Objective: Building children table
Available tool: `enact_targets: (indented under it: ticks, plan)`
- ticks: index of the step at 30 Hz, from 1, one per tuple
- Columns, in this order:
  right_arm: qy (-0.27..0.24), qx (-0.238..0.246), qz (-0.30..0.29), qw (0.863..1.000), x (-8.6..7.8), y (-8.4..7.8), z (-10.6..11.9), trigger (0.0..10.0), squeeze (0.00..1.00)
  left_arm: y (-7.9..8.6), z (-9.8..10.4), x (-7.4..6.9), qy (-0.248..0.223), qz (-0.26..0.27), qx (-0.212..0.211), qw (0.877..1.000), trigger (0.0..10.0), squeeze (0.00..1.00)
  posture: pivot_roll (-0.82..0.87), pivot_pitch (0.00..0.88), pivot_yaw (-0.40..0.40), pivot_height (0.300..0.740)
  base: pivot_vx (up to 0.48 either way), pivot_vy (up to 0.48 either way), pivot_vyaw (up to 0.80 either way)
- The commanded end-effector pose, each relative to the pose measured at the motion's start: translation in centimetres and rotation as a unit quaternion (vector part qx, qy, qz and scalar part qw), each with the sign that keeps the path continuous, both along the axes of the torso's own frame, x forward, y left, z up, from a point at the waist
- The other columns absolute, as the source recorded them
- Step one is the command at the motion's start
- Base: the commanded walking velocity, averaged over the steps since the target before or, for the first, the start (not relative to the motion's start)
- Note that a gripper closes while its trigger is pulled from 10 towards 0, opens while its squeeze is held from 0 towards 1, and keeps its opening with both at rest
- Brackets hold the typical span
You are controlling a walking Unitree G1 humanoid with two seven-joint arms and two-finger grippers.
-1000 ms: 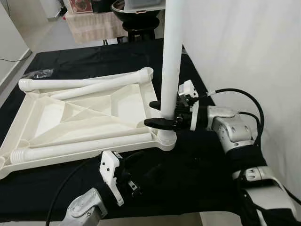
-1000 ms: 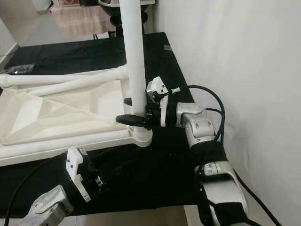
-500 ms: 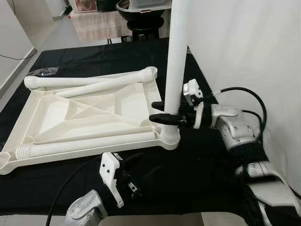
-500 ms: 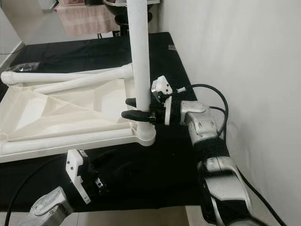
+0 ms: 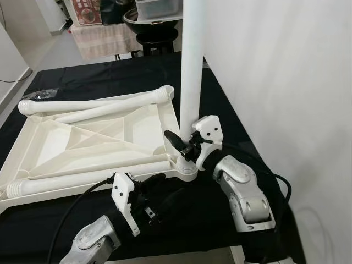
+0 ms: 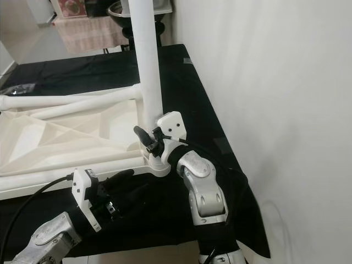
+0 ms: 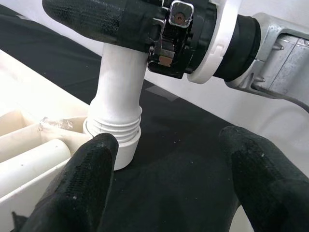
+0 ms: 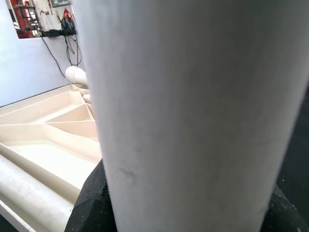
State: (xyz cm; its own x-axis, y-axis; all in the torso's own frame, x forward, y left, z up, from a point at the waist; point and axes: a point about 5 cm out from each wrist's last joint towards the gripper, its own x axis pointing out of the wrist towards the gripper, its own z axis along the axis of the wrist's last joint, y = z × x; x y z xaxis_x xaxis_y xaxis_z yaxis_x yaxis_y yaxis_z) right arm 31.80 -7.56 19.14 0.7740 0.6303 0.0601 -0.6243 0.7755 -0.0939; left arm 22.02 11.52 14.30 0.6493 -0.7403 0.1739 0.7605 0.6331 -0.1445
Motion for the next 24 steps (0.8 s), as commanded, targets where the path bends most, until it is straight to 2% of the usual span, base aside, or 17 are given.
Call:
enact_targets:
  ticks: [1,2,3,4,5,8,11,12,13,16,18,23,24]
  plan:
    - [0.088,-0.007,0.018,0.996,0.1,-0.3,-3.1,10.0,0.00,0.4,-0.5,0.0,0.011,0.008,0.004,1.000,10.0,0.00,-0.01,0.162,0.065,0.740,0.000,0.000,0.00]
    - [0.084,-0.003,0.041,0.996,0.4,-0.5,-2.6,10.0,0.00,0.5,-0.5,0.1,0.011,0.009,0.004,1.000,10.0,0.00,-0.01,0.162,0.065,0.740,0.000,0.000,0.00]
    - [0.083,0.000,0.063,0.995,0.7,-0.8,-2.1,10.0,0.33,0.4,-0.5,0.1,0.011,0.009,0.004,1.000,10.0,0.00,0.00,0.158,0.061,0.740,0.000,0.000,0.00]
    - [0.083,0.000,0.063,0.995,0.7,-0.8,-2.1,10.0,0.33,0.4,-0.5,0.1,0.011,0.009,0.004,1.000,10.0,0.00,0.00,0.158,0.061,0.740,0.000,0.000,0.00]
    - [0.077,-0.004,0.073,0.994,1.0,-1.3,-1.4,10.0,1.00,0.4,-0.5,0.1,0.011,0.007,0.005,1.000,10.0,0.00,0.00,0.154,0.056,0.740,0.000,0.000,0.00]
    - [0.046,-0.040,0.087,0.994,2.5,-3.4,0.3,10.0,1.00,0.1,-0.5,0.0,0.009,0.004,0.008,1.000,10.0,0.00,0.01,0.151,0.049,0.740,0.000,0.000,0.00]
    - [0.041,-0.046,0.090,0.994,2.8,-3.7,0.6,10.0,1.00,0.1,-0.5,0.0,0.009,0.004,0.009,1.000,10.0,0.00,0.01,0.151,0.049,0.740,0.000,0.000,0.00]
    - [0.034,-0.048,0.109,0.992,3.1,-4.0,1.1,10.0,0.00,0.1,-0.5,0.0,0.007,0.005,0.011,1.000,10.0,0.00,0.02,0.149,0.046,0.740,0.000,0.000,0.00]
    - [0.030,-0.044,0.141,0.989,3.4,-4.3,1.7,10.0,0.00,0.0,-0.5,-0.1,0.003,0.009,0.015,1.000,10.0,0.00,0.03,0.149,0.039,0.740,0.000,0.000,0.00]
    - [0.026,-0.049,0.171,0.984,3.7,-4.6,2.3,10.0,0.00,0.0,-0.5,-0.1,-0.001,0.016,0.022,1.000,10.0,0.00,0.04,0.148,0.038,0.740,0.000,0.000,0.00]
    - [0.026,-0.063,0.223,0.973,4.1,-5.1,3.0,10.0,0.00,0.0,-0.4,-0.4,-0.008,0.034,0.036,0.999,10.0,0.00,0.04,0.146,0.041,0.740,0.000,0.000,0.00]
    - [0.035,-0.068,0.248,0.966,4.5,-5.6,3.4,10.0,0.00,0.2,-0.3,-0.7,-0.016,0.054,0.050,0.997,10.0,0.00,0.04,0.146,0.040,0.740,0.000,0.000,0.00]
    - [0.042,-0.067,0.247,0.966,4.8,-6.0,3.5,5.0,0.00,0.2,-0.3,-0.9,-0.023,0.062,0.060,0.996,10.0,0.00,0.04,0.141,0.040,0.740,0.000,0.000,0.00]
